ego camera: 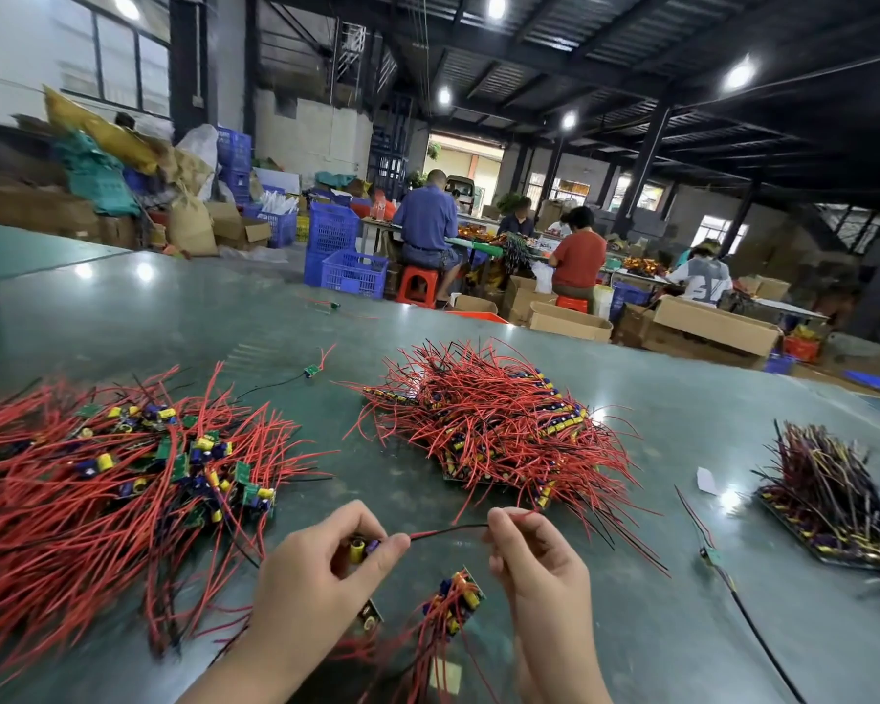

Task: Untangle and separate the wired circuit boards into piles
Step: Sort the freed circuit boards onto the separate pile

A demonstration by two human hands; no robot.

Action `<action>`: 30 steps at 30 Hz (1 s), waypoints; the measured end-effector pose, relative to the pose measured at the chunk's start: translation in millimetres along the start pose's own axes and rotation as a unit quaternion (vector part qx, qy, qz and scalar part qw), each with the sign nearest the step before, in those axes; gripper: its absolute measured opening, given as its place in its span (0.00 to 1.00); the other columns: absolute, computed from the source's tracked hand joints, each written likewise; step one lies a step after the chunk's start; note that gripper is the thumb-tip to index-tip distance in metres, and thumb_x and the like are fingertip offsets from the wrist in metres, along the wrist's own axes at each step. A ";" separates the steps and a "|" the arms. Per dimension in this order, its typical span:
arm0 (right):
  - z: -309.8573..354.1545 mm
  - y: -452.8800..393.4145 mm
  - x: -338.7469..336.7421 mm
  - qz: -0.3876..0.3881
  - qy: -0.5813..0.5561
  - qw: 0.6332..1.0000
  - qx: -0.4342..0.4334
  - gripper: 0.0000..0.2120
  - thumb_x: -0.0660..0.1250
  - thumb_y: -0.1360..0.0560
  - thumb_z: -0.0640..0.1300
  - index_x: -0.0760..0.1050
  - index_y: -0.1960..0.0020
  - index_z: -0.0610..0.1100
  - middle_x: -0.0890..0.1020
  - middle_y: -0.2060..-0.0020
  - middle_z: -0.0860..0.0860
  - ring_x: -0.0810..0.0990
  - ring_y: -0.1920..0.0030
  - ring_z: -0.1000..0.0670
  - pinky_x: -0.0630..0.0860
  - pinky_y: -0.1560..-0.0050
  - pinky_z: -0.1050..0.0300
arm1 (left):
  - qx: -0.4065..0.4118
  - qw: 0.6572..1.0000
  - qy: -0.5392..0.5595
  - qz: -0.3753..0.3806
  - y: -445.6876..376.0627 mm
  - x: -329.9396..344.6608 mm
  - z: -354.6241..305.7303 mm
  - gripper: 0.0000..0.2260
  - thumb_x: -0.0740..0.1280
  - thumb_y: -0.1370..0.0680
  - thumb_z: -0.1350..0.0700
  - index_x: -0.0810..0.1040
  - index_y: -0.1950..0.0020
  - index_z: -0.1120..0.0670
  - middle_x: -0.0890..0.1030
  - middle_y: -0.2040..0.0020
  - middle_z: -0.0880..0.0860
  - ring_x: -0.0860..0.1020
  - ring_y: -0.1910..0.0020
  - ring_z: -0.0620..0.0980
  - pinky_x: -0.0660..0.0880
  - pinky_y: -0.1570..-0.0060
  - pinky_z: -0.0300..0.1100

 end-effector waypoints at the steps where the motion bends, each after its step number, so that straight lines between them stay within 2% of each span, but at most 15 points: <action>1: -0.7 -0.8 -1.1 -0.006 -0.006 1.000 0.007 0.07 0.71 0.30 0.38 0.83 0.65 0.47 0.81 0.71 0.50 0.76 0.71 0.57 0.74 0.68 0.68 | 0.013 1.000 -0.027 -0.007 0.8 -0.9 -1.5 0.18 0.61 0.33 0.32 0.73 0.62 0.46 0.71 0.75 0.44 0.69 0.76 0.42 0.63 0.72 0.35; 2: -1.4 -1.5 -2.0 -0.011 -0.009 1.000 0.010 0.07 0.71 0.30 0.37 0.83 0.65 0.47 0.81 0.71 0.50 0.77 0.70 0.57 0.76 0.66 0.67 | 0.023 0.999 -0.043 -0.009 1.8 -0.8 -3.3 0.17 0.61 0.33 0.32 0.73 0.61 0.45 0.73 0.75 0.42 0.70 0.75 0.41 0.62 0.73 0.31; 5: -1.5 -3.1 -3.6 -0.027 0.002 1.000 0.005 0.05 0.72 0.32 0.38 0.83 0.64 0.47 0.82 0.70 0.49 0.79 0.68 0.56 0.77 0.63 0.66 | 0.025 0.999 -0.042 0.021 3.4 3.7 -4.2 0.16 0.60 0.31 0.32 0.74 0.59 0.43 0.77 0.69 0.42 0.71 0.74 0.39 0.63 0.73 0.30; 7: -0.7 -3.8 -4.5 -0.032 -0.006 0.999 0.008 0.02 0.72 0.35 0.41 0.83 0.65 0.46 0.83 0.69 0.47 0.80 0.67 0.54 0.78 0.62 0.66 | 0.042 0.997 -0.056 0.037 4.1 7.1 -3.9 0.10 0.62 0.28 0.33 0.75 0.57 0.37 0.80 0.60 0.38 0.72 0.74 0.35 0.64 0.72 0.29; 9: -1.5 -4.8 -4.7 -0.030 -0.041 0.998 0.033 0.02 0.72 0.38 0.42 0.83 0.67 0.44 0.83 0.69 0.47 0.80 0.69 0.54 0.78 0.65 0.66 | 0.050 0.996 -0.055 0.049 3.4 8.2 -5.1 0.07 0.61 0.27 0.35 0.75 0.51 0.31 0.79 0.54 0.33 0.74 0.68 0.30 0.68 0.67 0.26; 11: -6.5 -3.5 -0.1 0.000 -0.127 0.987 0.103 0.04 0.71 0.39 0.41 0.81 0.68 0.40 0.80 0.72 0.46 0.77 0.74 0.54 0.77 0.70 0.65 | 0.044 0.997 -0.026 0.060 0.5 9.1 -5.0 0.07 0.64 0.26 0.37 0.78 0.50 0.34 0.81 0.55 0.36 0.77 0.61 0.34 0.70 0.63 0.28; 13: -10.6 2.3 9.4 0.045 -0.207 0.959 0.186 0.07 0.70 0.38 0.41 0.78 0.66 0.37 0.73 0.75 0.47 0.69 0.78 0.56 0.73 0.76 0.67 | 0.057 0.996 0.026 0.067 -2.2 10.3 -7.6 0.03 0.68 0.25 0.45 0.80 0.54 0.41 0.81 0.60 0.41 0.76 0.65 0.35 0.67 0.65 0.26; 15: -11.7 4.2 13.5 0.062 -0.240 0.945 0.213 0.08 0.69 0.36 0.41 0.76 0.65 0.36 0.70 0.76 0.48 0.65 0.79 0.57 0.70 0.77 0.68 | 0.059 0.994 0.064 0.063 -3.3 9.3 -9.8 0.04 0.67 0.26 0.47 0.81 0.58 0.45 0.80 0.63 0.43 0.74 0.68 0.35 0.65 0.66 0.24; 18: -4.9 -0.2 11.0 0.065 -0.219 0.963 0.142 0.05 0.69 0.38 0.39 0.79 0.65 0.37 0.77 0.72 0.45 0.72 0.76 0.55 0.75 0.73 0.66 | 0.005 0.989 0.127 0.080 -2.1 8.1 -4.2 0.10 0.66 0.27 0.44 0.81 0.62 0.47 0.80 0.67 0.48 0.73 0.71 0.38 0.66 0.68 0.29; 20: 2.4 -0.3 13.1 0.101 -0.186 0.974 0.085 0.12 0.70 0.42 0.37 0.80 0.58 0.39 0.82 0.67 0.44 0.78 0.72 0.53 0.78 0.67 0.64 | -0.019 0.978 0.170 0.116 -1.1 9.4 -2.8 0.12 0.67 0.29 0.44 0.81 0.66 0.50 0.79 0.69 0.53 0.74 0.69 0.43 0.68 0.66 0.34; 22: 5.5 2.7 17.4 0.150 -0.107 0.982 0.032 0.23 0.75 0.46 0.31 0.80 0.52 0.40 0.84 0.63 0.45 0.81 0.65 0.52 0.78 0.61 0.63 | -0.039 0.963 0.221 0.151 -0.1 12.0 -5.5 0.12 0.68 0.30 0.48 0.80 0.69 0.53 0.77 0.72 0.54 0.73 0.71 0.43 0.66 0.68 0.32; 23: 5.9 5.6 20.0 0.171 -0.067 0.983 0.010 0.24 0.74 0.46 0.27 0.80 0.51 0.40 0.85 0.61 0.45 0.82 0.63 0.52 0.78 0.60 0.63 | -0.054 0.954 0.245 0.163 -0.2 13.2 -6.7 0.12 0.68 0.31 0.49 0.79 0.70 0.55 0.76 0.73 0.54 0.71 0.73 0.43 0.65 0.70 0.30; 26: 11.0 15.3 27.2 0.204 0.004 0.978 -0.038 0.15 0.72 0.42 0.31 0.83 0.58 0.42 0.85 0.60 0.45 0.83 0.61 0.53 0.77 0.59 0.65 | -0.111 0.938 0.274 0.180 -2.6 14.3 -4.9 0.15 0.69 0.37 0.44 0.76 0.73 0.56 0.74 0.74 0.54 0.67 0.75 0.45 0.60 0.73 0.31; 30: 19.6 16.5 24.2 0.167 0.037 0.983 -0.074 0.09 0.78 0.40 0.36 0.85 0.61 0.44 0.85 0.64 0.43 0.83 0.63 0.51 0.78 0.60 0.63 | -0.149 0.924 0.273 0.223 -4.0 15.7 -5.0 0.12 0.68 0.34 0.51 0.75 0.74 0.56 0.72 0.76 0.53 0.64 0.78 0.42 0.58 0.76 0.29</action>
Point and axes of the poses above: each hand's wrist, its own y-axis away from the middle knuckle, its own x-axis out of the palm, z = x × y, the point moved 5 cm from there along -y, towards the middle knuckle
